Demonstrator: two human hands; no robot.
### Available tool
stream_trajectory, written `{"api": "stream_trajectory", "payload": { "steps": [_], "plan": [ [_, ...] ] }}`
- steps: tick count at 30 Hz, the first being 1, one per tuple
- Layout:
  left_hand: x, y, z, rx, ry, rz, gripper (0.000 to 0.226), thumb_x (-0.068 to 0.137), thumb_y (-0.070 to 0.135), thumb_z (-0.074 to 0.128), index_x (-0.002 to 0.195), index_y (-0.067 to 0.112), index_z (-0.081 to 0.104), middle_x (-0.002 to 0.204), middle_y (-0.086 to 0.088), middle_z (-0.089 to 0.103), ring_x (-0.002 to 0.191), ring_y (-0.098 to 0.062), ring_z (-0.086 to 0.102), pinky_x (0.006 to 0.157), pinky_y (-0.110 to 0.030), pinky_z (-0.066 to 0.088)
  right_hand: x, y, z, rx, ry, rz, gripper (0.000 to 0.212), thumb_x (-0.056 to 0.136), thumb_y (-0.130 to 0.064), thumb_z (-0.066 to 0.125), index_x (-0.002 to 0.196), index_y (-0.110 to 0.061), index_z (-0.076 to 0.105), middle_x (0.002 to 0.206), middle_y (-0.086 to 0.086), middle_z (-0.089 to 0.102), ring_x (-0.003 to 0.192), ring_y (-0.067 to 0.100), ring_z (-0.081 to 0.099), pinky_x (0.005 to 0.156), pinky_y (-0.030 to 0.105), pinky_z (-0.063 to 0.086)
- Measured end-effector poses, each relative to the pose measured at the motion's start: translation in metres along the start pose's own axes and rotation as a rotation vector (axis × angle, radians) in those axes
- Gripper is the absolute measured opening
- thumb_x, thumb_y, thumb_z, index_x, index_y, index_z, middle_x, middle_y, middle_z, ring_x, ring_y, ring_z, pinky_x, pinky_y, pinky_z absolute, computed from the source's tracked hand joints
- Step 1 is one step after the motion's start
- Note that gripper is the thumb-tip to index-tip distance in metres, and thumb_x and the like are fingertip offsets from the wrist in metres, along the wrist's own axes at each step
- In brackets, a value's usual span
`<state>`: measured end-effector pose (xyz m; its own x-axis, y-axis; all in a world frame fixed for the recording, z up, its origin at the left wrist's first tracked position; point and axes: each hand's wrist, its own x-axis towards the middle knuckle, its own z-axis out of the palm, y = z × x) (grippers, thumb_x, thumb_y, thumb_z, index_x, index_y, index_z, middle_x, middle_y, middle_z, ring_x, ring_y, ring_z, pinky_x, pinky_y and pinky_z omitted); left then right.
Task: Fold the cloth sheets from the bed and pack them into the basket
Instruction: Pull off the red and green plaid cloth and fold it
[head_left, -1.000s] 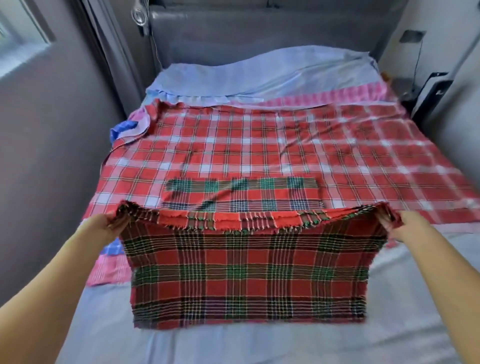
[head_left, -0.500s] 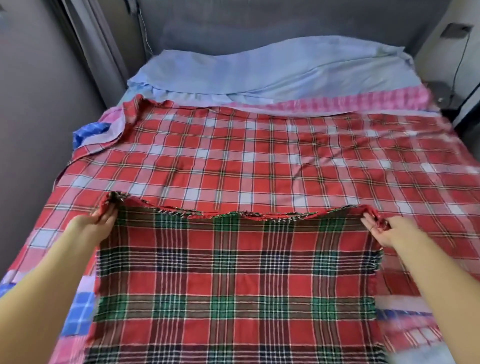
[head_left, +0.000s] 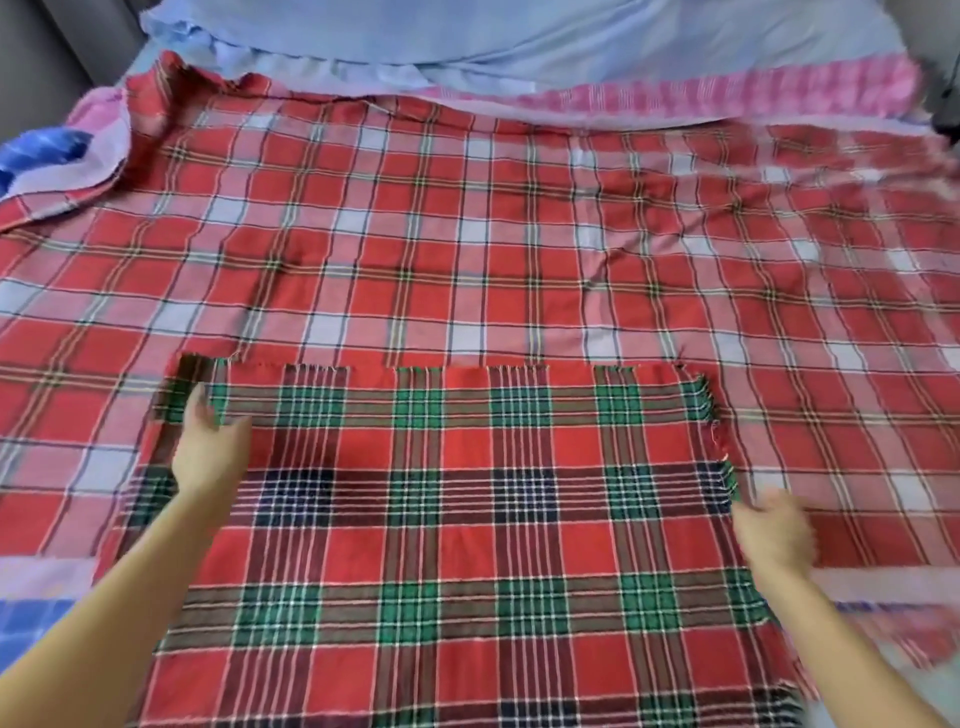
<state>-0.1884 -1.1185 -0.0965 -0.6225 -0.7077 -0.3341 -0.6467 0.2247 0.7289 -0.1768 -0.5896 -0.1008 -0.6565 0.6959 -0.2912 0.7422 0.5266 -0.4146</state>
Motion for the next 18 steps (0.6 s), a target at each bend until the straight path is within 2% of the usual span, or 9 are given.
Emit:
{"api": "stream_trajectory", "payload": {
  "steps": [2, 4, 6, 9, 11, 13, 15, 16, 18],
  "plan": [
    [-0.04, -0.01, 0.022, 0.37, -0.109, 0.206, 0.065, 0.088, 0.024, 0.06, 0.146, 0.029, 0.03, 0.144, -0.008, 0.045, 0.123, -0.034, 0.051, 0.094, -0.044, 0.048, -0.03, 0.037, -0.006, -0.067, -0.092, 0.058, 0.019, 0.084, -0.021, 0.067, 0.084, -0.002, 0.06, 0.087, 0.021, 0.064, 0.093, 0.039, 0.061, 0.077, 0.035, 0.042],
    [-0.089, -0.02, 0.046, 0.512, -0.235, 0.448, 0.065, 0.089, 0.029, 0.06, 0.146, 0.032, 0.029, 0.152, -0.005, 0.031, 0.139, -0.031, 0.031, 0.101, -0.049, 0.044, -0.052, 0.072, -0.012, -0.095, -0.198, 0.115, 0.032, 0.08, -0.031, 0.071, 0.088, 0.0, 0.066, 0.088, 0.021, 0.067, 0.095, 0.039, 0.062, 0.08, 0.038, 0.045],
    [-0.128, -0.038, 0.065, 0.645, -0.346, 0.599, 0.062, 0.091, 0.035, 0.056, 0.147, 0.032, 0.028, 0.155, -0.005, 0.022, 0.144, -0.031, 0.015, 0.113, -0.05, 0.027, -0.073, 0.1, -0.018, -0.056, -0.297, 0.193, 0.039, 0.073, -0.037, 0.077, 0.092, -0.005, 0.064, 0.089, 0.016, 0.067, 0.096, 0.038, 0.062, 0.087, 0.042, 0.047],
    [-0.177, -0.067, 0.079, 0.835, -0.523, 0.662, 0.058, 0.094, 0.039, 0.047, 0.148, 0.033, 0.024, 0.157, -0.007, 0.014, 0.145, -0.035, 0.005, 0.115, -0.053, 0.012, -0.097, 0.124, -0.028, -0.037, -0.38, 0.252, 0.082, 0.057, -0.046, 0.087, 0.12, -0.006, 0.054, 0.117, 0.018, 0.062, 0.11, 0.037, 0.057, 0.097, 0.046, 0.041],
    [-0.205, -0.086, 0.074, 0.899, -0.578, 0.676, 0.058, 0.095, 0.039, 0.045, 0.148, 0.032, 0.023, 0.158, -0.008, 0.01, 0.145, -0.036, 0.003, 0.115, -0.057, 0.01, -0.116, 0.125, -0.041, 0.045, -0.465, 0.278, 0.084, 0.062, -0.026, 0.088, 0.132, -0.003, 0.046, 0.121, 0.017, 0.057, 0.117, 0.037, 0.052, 0.101, 0.043, 0.036],
    [-0.223, -0.103, 0.059, 0.957, -0.605, 0.649, 0.059, 0.097, 0.038, 0.041, 0.15, 0.032, 0.016, 0.159, -0.006, 0.003, 0.145, -0.034, -0.002, 0.115, -0.057, 0.008, -0.128, 0.128, -0.055, 0.081, -0.558, 0.296, 0.078, 0.056, -0.018, 0.091, 0.123, -0.005, 0.054, 0.101, 0.011, 0.062, 0.099, 0.032, 0.059, 0.096, 0.04, 0.04],
    [-0.236, -0.122, 0.034, 0.996, -0.622, 0.564, 0.059, 0.098, 0.037, 0.038, 0.15, 0.035, 0.01, 0.159, -0.001, -0.002, 0.146, -0.029, -0.005, 0.115, -0.053, 0.007, -0.133, 0.139, -0.062, 0.017, -0.563, 0.3, 0.057, 0.063, 0.001, 0.084, 0.115, 0.0, 0.061, 0.087, 0.009, 0.066, 0.086, 0.028, 0.061, 0.095, 0.044, 0.045],
    [-0.239, -0.132, 0.018, 0.979, -0.613, 0.469, 0.059, 0.098, 0.037, 0.038, 0.15, 0.036, 0.01, 0.159, 0.002, -0.002, 0.146, -0.026, -0.004, 0.116, -0.05, 0.011, -0.13, 0.148, -0.062, -0.019, -0.54, 0.288, 0.047, 0.064, 0.005, 0.08, 0.108, 0.0, 0.064, 0.083, 0.009, 0.068, 0.083, 0.028, 0.062, 0.094, 0.046, 0.047],
    [-0.243, -0.151, -0.02, 0.843, -0.543, 0.173, 0.058, 0.098, 0.035, 0.041, 0.15, 0.033, 0.015, 0.159, 0.003, 0.003, 0.147, -0.024, 0.003, 0.113, -0.043, 0.03, -0.129, 0.15, -0.062, -0.148, -0.459, 0.231, 0.04, 0.056, -0.004, 0.081, 0.093, -0.007, 0.066, 0.084, 0.012, 0.07, 0.08, 0.028, 0.065, 0.088, 0.048, 0.051]
  ]
}}
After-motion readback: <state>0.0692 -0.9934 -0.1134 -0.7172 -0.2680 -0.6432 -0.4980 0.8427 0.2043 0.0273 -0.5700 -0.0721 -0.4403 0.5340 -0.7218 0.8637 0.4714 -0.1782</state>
